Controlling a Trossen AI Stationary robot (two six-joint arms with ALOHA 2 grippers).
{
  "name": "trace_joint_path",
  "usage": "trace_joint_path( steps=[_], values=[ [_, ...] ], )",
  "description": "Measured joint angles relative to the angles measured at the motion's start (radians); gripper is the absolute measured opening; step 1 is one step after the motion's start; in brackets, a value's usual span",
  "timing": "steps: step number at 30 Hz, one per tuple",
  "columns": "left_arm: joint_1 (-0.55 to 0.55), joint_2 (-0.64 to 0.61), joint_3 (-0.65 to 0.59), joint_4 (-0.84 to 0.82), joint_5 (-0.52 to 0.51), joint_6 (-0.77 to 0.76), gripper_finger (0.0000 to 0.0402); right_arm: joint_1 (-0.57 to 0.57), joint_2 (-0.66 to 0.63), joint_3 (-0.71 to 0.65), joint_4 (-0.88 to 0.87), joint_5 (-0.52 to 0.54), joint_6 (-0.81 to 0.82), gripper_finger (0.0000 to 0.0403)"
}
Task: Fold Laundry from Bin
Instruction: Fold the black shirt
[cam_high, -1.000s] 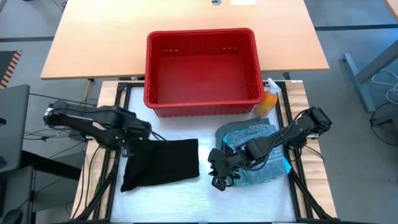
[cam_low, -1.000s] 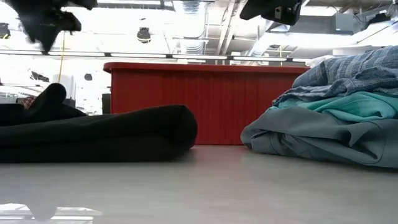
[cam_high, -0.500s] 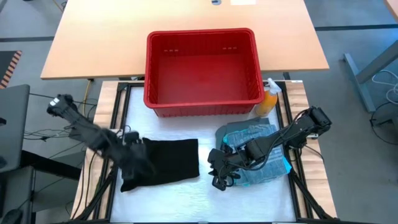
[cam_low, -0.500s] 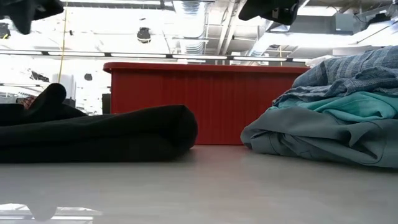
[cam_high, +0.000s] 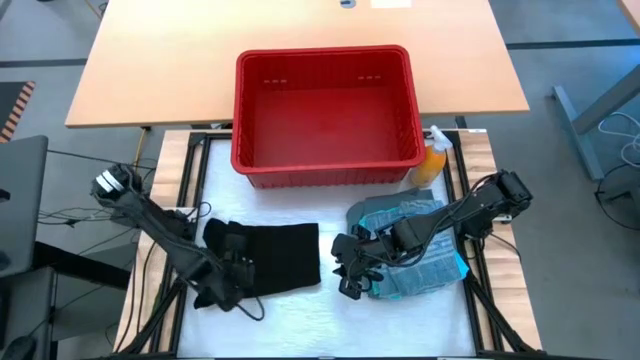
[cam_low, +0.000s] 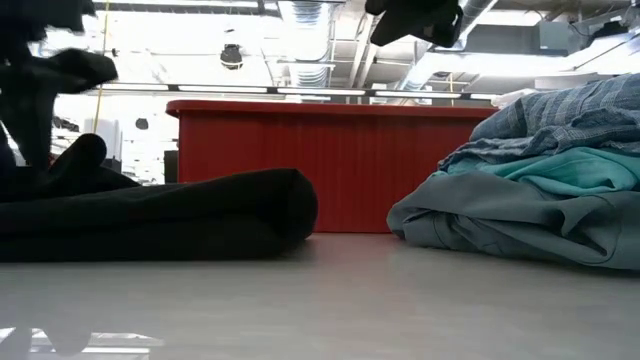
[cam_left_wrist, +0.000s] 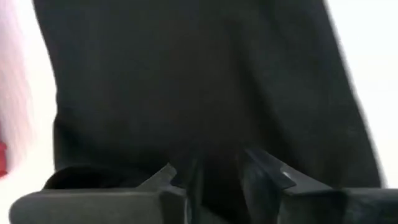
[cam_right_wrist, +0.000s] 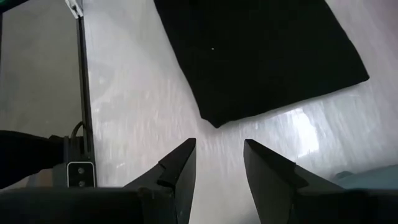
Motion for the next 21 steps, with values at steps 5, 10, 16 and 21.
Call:
trace_joint_path(
  steps=[5, 10, 16, 21],
  values=[
    [0.052, 0.105, 0.004, -0.008, 0.018, -0.015, 0.0052, 0.000, 0.000, 0.000, 0.000, -0.002, 0.000, 0.0161],
    [0.072, 0.113, 0.012, -0.180, 0.076, -0.099, 0.0008, 0.010, 0.000, 0.000, 0.000, -0.003, 0.007, 0.0161],
    [0.065, 0.033, 0.012, -0.539, 0.038, -0.278, 0.0002, 0.009, 0.000, 0.000, 0.000, -0.003, 0.008, 0.0161],
    [0.063, -0.124, 0.012, -0.722, 0.030, -0.464, 0.0001, -0.001, 0.000, 0.000, 0.000, -0.003, 0.008, 0.0161]
  ],
)
